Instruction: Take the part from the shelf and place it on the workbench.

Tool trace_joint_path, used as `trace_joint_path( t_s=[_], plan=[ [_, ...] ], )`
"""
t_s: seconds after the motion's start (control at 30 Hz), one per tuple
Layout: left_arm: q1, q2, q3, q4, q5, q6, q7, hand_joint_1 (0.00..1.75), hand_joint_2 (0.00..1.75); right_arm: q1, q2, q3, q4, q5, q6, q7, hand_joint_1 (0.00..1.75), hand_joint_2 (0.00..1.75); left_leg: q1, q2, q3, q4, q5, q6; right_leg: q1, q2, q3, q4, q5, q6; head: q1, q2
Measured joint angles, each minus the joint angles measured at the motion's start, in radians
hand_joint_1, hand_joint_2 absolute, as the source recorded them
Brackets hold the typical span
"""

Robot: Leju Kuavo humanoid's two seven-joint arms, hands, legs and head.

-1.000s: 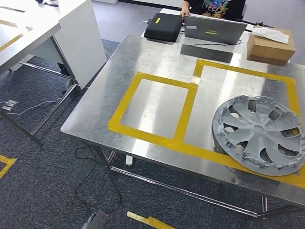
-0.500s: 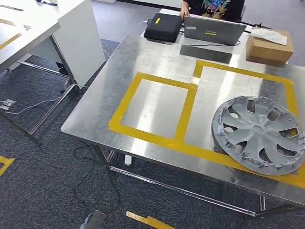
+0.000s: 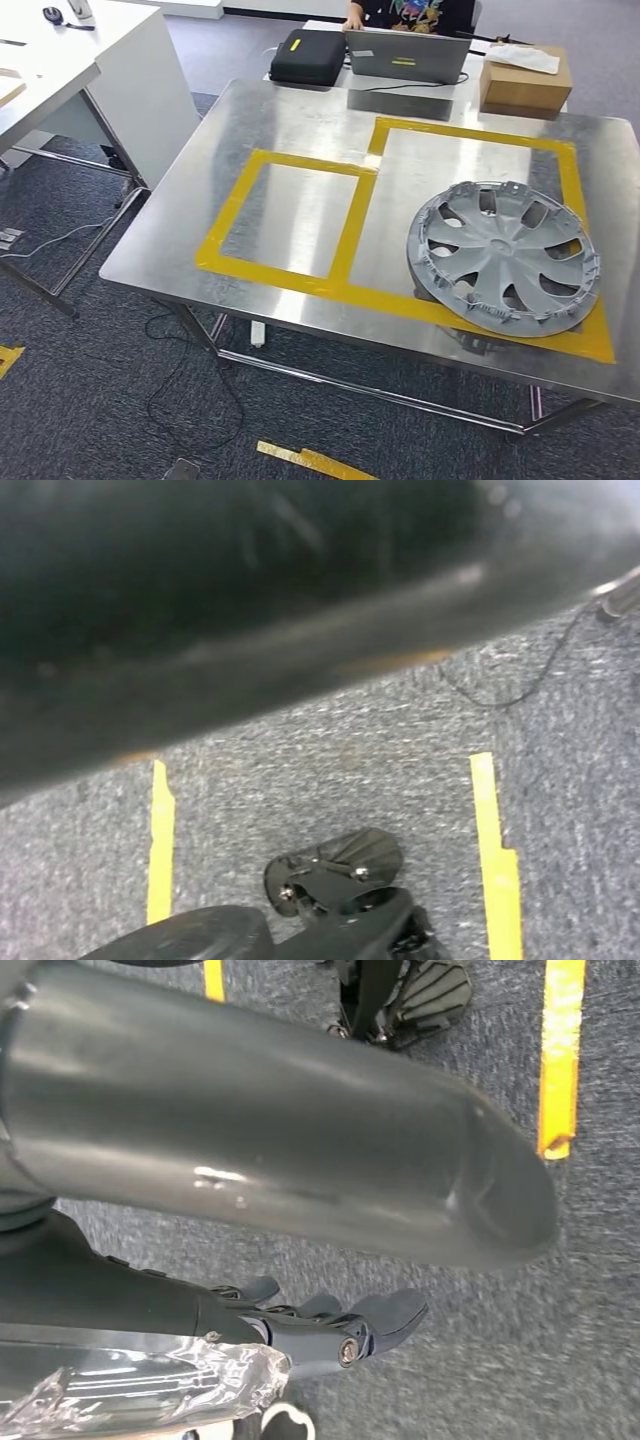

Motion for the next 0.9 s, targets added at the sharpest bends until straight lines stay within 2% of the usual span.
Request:
trace_joint_path(
  t_s=[0.07, 0.1, 0.13, 0.17, 0.2, 0.23, 0.3, 0.33, 0.37, 0.43, 0.47, 0.5, 0.57, 0.6, 0.63, 0.67, 0.7, 0.73, 0.77, 0.8, 0.83, 0.87, 0.9],
  plan=[
    [0.003, 0.002, 0.009, 0.0, -0.002, -0.001, 0.0, 0.0, 0.0, 0.001, 0.0, -0.006, 0.0, 0.009, 0.016, 0.008, 0.0, 0.0, 0.0, -0.002, -0.041, 0.119, -0.091, -0.003, 0.003, 0.007, -0.014, 0.001, 0.015, -0.01, -0.002, 0.0],
    [0.004, 0.002, 0.013, 0.0, -0.004, -0.001, 0.0, 0.0, 0.0, 0.002, 0.0, -0.01, 0.0, 0.013, 0.02, 0.011, 0.0, 0.0, 0.0, -0.002, -0.061, 0.183, -0.127, -0.002, 0.006, 0.012, -0.024, 0.002, 0.023, -0.012, -0.003, 0.0],
    [0.004, 0.002, 0.016, 0.0, -0.006, -0.001, 0.0, 0.0, 0.0, 0.004, 0.0, -0.013, 0.0, 0.015, 0.023, 0.014, 0.0, 0.0, 0.0, -0.003, -0.068, 0.223, -0.144, 0.001, 0.009, 0.018, -0.035, 0.003, 0.031, -0.013, -0.003, 0.0],
    [0.005, 0.002, 0.018, 0.0, -0.007, -0.001, 0.0, 0.0, 0.0, 0.005, 0.0, -0.015, 0.0, 0.017, 0.025, 0.015, 0.0, 0.0, -0.001, -0.004, -0.058, 0.227, -0.142, 0.005, 0.012, 0.027, -0.046, 0.003, 0.038, -0.013, -0.003, 0.0],
    [0.006, 0.002, 0.019, 0.0, -0.008, -0.001, 0.0, 0.0, 0.0, 0.006, 0.0, -0.017, 0.0, 0.018, 0.026, 0.015, 0.0, 0.0, -0.003, -0.009, -0.029, 0.192, -0.123, 0.013, 0.015, 0.037, -0.055, 0.003, 0.046, -0.012, -0.003, 0.0],
    [0.006, 0.002, 0.02, 0.0, -0.008, -0.001, 0.0, 0.0, 0.0, 0.006, 0.0, -0.018, 0.0, 0.018, 0.026, 0.015, 0.0, 0.0, -0.006, -0.02, 0.016, 0.126, -0.096, 0.023, 0.018, 0.049, -0.064, 0.003, 0.055, -0.012, -0.003, 0.0],
    [0.006, 0.004, 0.021, 0.0, -0.009, -0.001, 0.0, 0.0, 0.0, 0.005, 0.002, -0.02, 0.0, 0.019, 0.027, 0.014, 0.0, 0.0, -0.011, -0.062, 0.099, -0.014, -0.058, 0.044, 0.021, 0.072, -0.079, 0.004, 0.071, -0.006, -0.002, 0.0],
    [0.005, 0.004, 0.022, 0.0, -0.009, -0.001, -0.001, 0.0, 0.0, 0.005, 0.003, -0.02, 0.0, 0.02, 0.027, 0.014, 0.0, 0.0, -0.014, -0.075, 0.12, -0.053, -0.049, 0.049, 0.021, 0.081, -0.085, 0.004, 0.08, -0.001, -0.001, 0.0],
    [0.005, 0.005, 0.022, 0.0, -0.009, -0.001, -0.001, 0.0, 0.0, 0.006, 0.004, -0.021, 0.0, 0.021, 0.027, 0.015, 0.0, 0.0, -0.017, -0.08, 0.125, -0.068, -0.047, 0.051, 0.019, 0.089, -0.09, 0.002, 0.087, 0.005, -0.001, 0.0],
    [0.005, 0.003, 0.024, 0.0, -0.009, -0.001, -0.002, 0.0, 0.0, 0.012, 0.005, -0.023, 0.0, 0.027, 0.029, 0.018, 0.0, 0.0, -0.019, -0.057, 0.119, -0.074, -0.028, 0.052, 0.014, 0.102, -0.098, -0.003, 0.103, 0.019, -0.002, 0.0],
    [0.004, 0.002, 0.024, 0.0, -0.009, -0.001, -0.003, 0.0, 0.0, 0.015, 0.005, -0.025, 0.0, 0.03, 0.031, 0.02, 0.0, 0.0, -0.017, -0.045, 0.112, -0.081, -0.016, 0.057, 0.015, 0.093, -0.105, 0.001, 0.096, 0.024, -0.003, 0.0],
    [0.004, 0.0, 0.025, -0.001, -0.01, -0.001, -0.003, 0.0, 0.0, 0.016, 0.006, -0.027, 0.0, 0.036, 0.034, 0.024, 0.0, 0.0, -0.015, -0.032, 0.102, -0.088, -0.002, 0.062, 0.016, 0.074, -0.118, 0.021, 0.069, 0.028, -0.001, 0.0],
    [0.006, -0.003, 0.029, -0.001, -0.012, -0.001, -0.004, 0.0, 0.0, 0.014, 0.006, -0.031, 0.0, 0.048, 0.041, 0.03, 0.0, 0.0, -0.015, -0.004, 0.077, -0.094, 0.019, 0.066, 0.018, 0.021, -0.149, 0.116, -0.035, 0.034, 0.006, 0.0],
    [0.008, -0.005, 0.032, -0.001, -0.014, -0.001, -0.005, 0.0, 0.0, 0.012, 0.005, -0.034, -0.001, 0.054, 0.044, 0.032, 0.0, 0.0, -0.016, 0.013, 0.065, -0.093, 0.028, 0.067, 0.017, 0.005, -0.161, 0.182, -0.083, 0.038, 0.01, 0.0],
    [0.01, -0.007, 0.035, -0.001, -0.015, -0.001, -0.005, 0.0, 0.0, 0.011, 0.005, -0.037, -0.001, 0.058, 0.046, 0.032, 0.0, 0.0, -0.017, 0.03, 0.052, -0.092, 0.036, 0.065, 0.016, -0.003, -0.164, 0.24, -0.107, 0.042, 0.01, 0.0],
    [0.011, -0.008, 0.037, -0.001, -0.016, -0.001, -0.005, 0.0, 0.0, 0.011, 0.005, -0.039, -0.001, 0.06, 0.047, 0.032, 0.0, 0.0, -0.017, 0.047, 0.04, -0.09, 0.044, 0.064, 0.016, -0.008, -0.156, 0.276, -0.103, 0.046, 0.01, 0.0],
    [0.011, -0.01, 0.039, -0.001, -0.016, -0.001, -0.005, 0.0, 0.0, 0.011, 0.005, -0.041, -0.001, 0.062, 0.048, 0.032, 0.0, 0.0, -0.017, 0.062, 0.027, -0.086, 0.052, 0.062, 0.015, -0.013, -0.132, 0.28, -0.077, 0.05, 0.01, 0.0],
    [0.01, -0.011, 0.04, -0.001, -0.016, -0.001, -0.005, 0.0, 0.0, 0.012, 0.005, -0.042, -0.001, 0.062, 0.048, 0.032, 0.0, 0.0, -0.016, 0.076, 0.015, -0.082, 0.058, 0.059, 0.014, -0.022, -0.091, 0.247, -0.046, 0.053, 0.01, 0.0],
    [0.01, -0.011, 0.041, -0.001, -0.016, -0.001, -0.005, 0.0, 0.0, 0.012, 0.005, -0.042, -0.002, 0.063, 0.048, 0.032, 0.0, 0.0, -0.016, 0.087, 0.006, -0.076, 0.063, 0.055, 0.012, -0.037, -0.039, 0.191, -0.023, 0.056, 0.01, 0.0],
    [0.009, -0.012, 0.042, -0.001, -0.016, 0.0, -0.005, 0.0, 0.0, 0.011, 0.005, -0.043, -0.002, 0.063, 0.048, 0.032, 0.0, 0.0, -0.018, 0.098, -0.002, -0.068, 0.066, 0.05, 0.013, -0.062, 0.027, 0.106, -0.023, 0.057, 0.01, 0.0],
    [0.009, -0.012, 0.043, -0.001, -0.016, 0.0, -0.005, 0.0, 0.0, 0.009, 0.005, -0.043, -0.002, 0.064, 0.048, 0.032, 0.0, 0.0, -0.02, 0.109, -0.007, -0.06, 0.069, 0.045, 0.014, -0.082, 0.077, 0.031, -0.037, 0.052, 0.01, 0.0],
    [0.009, -0.012, 0.043, -0.001, -0.016, 0.0, -0.005, 0.0, 0.0, 0.007, 0.005, -0.043, -0.003, 0.065, 0.049, 0.032, 0.0, 0.0, -0.022, 0.119, -0.01, -0.053, 0.073, 0.041, 0.016, -0.095, 0.11, -0.021, -0.053, 0.045, 0.01, 0.0],
    [0.008, -0.012, 0.044, -0.001, -0.016, 0.0, -0.005, 0.0, 0.0, 0.006, 0.005, -0.044, -0.003, 0.066, 0.05, 0.032, 0.0, 0.0, -0.023, 0.131, -0.011, -0.048, 0.078, 0.037, 0.018, -0.097, 0.127, -0.055, -0.066, 0.037, 0.01, 0.0]
  ],
)
